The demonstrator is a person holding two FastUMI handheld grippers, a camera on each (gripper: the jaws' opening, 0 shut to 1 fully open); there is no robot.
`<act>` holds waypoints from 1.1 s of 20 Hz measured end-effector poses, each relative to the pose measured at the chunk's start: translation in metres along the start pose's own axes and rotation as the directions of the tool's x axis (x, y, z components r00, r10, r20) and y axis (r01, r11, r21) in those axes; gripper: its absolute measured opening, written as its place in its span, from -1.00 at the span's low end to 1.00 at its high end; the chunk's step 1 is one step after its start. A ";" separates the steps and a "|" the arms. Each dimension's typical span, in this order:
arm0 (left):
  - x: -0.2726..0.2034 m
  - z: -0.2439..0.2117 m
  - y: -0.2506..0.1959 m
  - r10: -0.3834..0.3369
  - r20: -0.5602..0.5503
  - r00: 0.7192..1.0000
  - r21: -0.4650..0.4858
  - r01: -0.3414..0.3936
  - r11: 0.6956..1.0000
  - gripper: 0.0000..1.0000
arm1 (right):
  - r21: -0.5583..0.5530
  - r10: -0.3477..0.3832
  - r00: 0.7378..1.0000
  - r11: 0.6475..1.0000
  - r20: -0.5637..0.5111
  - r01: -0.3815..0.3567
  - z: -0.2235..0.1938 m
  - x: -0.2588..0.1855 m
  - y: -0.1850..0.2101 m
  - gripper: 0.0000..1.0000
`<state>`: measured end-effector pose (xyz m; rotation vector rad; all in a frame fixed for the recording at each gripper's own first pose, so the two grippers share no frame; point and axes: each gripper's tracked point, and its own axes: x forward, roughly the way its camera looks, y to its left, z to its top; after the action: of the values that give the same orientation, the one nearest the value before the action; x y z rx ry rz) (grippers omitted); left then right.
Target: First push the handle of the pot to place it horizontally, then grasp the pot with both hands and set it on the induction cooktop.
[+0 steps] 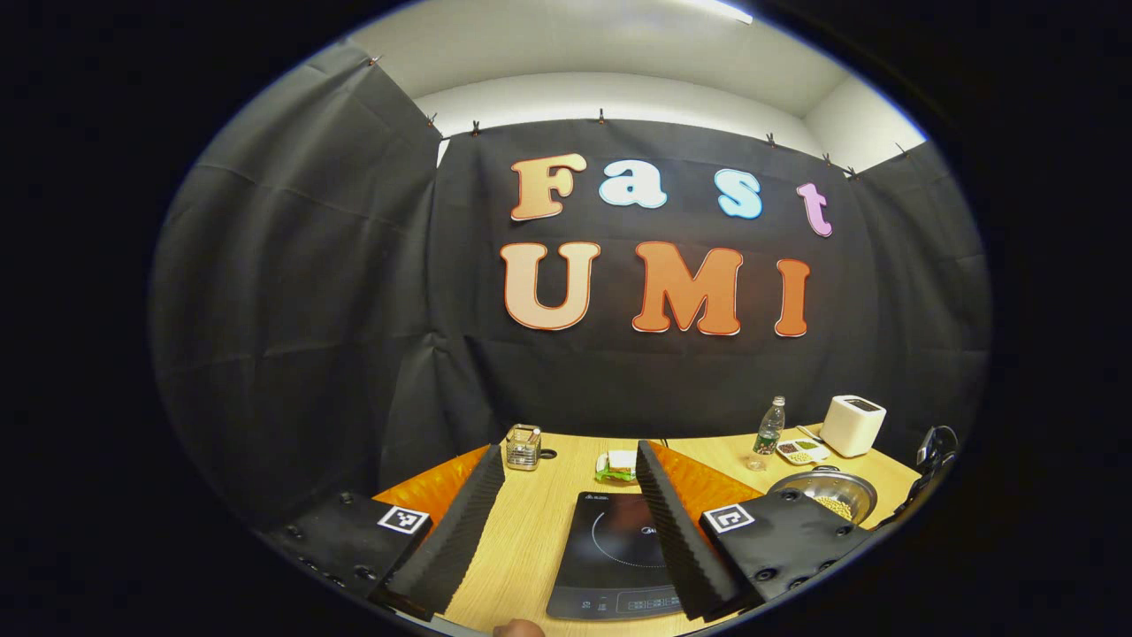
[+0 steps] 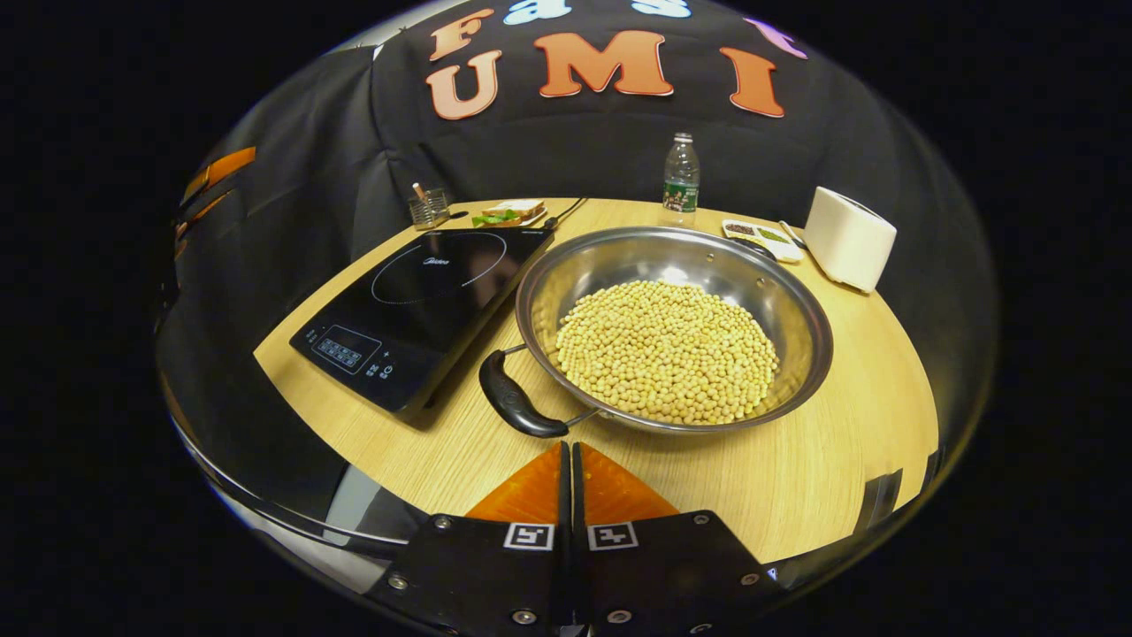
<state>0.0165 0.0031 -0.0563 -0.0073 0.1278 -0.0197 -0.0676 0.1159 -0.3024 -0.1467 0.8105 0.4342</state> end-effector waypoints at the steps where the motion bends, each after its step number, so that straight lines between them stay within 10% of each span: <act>1: 0.001 -0.001 0.002 0.004 -0.003 1.000 -0.001 -0.004 1.000 0.94 | -0.006 -0.002 1.000 1.000 -0.001 0.002 0.001 0.003 0.001 -1.00; 22: 0.014 -0.014 0.029 0.040 -0.025 0.999 -0.011 -0.040 0.999 0.94 | 0.153 0.141 0.990 0.978 0.012 -0.141 0.037 0.057 0.061 -1.00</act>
<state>0.0291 0.0317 -0.0722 -0.0161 0.1526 0.0210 -0.0349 0.1998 -0.3163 0.0549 0.8527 0.5033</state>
